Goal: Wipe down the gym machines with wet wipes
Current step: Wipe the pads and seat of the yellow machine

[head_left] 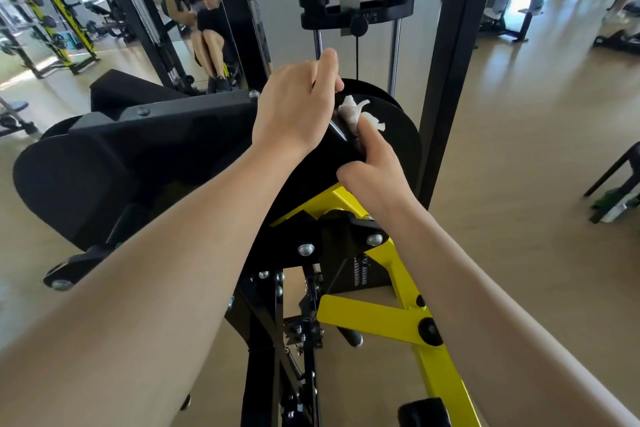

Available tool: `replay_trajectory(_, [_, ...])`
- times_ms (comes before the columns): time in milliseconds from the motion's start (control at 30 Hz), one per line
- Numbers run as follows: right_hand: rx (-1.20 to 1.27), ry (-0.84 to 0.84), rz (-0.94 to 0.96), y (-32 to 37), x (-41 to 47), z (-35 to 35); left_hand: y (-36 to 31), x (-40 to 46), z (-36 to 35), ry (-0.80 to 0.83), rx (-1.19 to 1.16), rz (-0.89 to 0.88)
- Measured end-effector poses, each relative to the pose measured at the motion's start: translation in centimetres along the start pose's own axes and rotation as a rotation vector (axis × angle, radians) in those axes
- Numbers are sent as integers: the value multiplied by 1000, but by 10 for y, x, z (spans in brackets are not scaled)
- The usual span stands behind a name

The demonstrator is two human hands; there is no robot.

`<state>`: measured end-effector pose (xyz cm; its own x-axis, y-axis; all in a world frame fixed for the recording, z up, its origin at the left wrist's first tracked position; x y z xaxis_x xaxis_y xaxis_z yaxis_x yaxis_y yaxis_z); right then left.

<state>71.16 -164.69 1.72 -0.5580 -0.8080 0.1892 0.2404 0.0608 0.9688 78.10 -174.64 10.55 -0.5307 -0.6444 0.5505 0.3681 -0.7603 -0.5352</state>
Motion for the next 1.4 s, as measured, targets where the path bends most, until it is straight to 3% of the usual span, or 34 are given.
replay_trajectory(233, [148, -90, 24, -6, -42, -5, 2, -3, 5, -56, -92, 43])
replay_trajectory(367, [-19, -41, 41, 7, -44, -3, 13, -11, 21, -98, -199, 109])
replay_trajectory(533, [-231, 7, 149, 39, -10, -6, 74, -53, 60, -110, 123, 169])
replay_trajectory(667, [-479, -67, 294, 48, -2, -12, 115, -90, 67, -38, 142, 383])
replay_trajectory(833, [-492, -99, 416, 56, -6, -14, 132, -124, 70, -41, 154, 462])
replay_trajectory(900, [-624, -71, 496, 63, -6, -24, 134, -131, 71, -53, 157, 474])
replay_trajectory(1000, [-1117, -18, 648, 79, -5, -46, 136, -139, 73, -74, 155, 479])
replay_trajectory(1133, [-1529, 165, 673, 90, -4, -75, 139, -151, 77, -70, 145, 503])
replay_trajectory(1267, [-1521, 301, 627, 80, -16, -111, 143, -164, 84, -50, 196, 481])
replay_trajectory(1400, [-1284, 440, 508, 70, -27, -155, 146, -182, 101, -57, 310, 375])
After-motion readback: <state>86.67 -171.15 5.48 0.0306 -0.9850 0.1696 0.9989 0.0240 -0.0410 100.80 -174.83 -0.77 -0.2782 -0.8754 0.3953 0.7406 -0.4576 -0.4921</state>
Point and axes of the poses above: each hand's wrist, its own x-axis towards the middle knuckle, its own z-axis out of the back of the hand, y = z × x, the point moved 4 cm from there along x, towards the middle knuckle
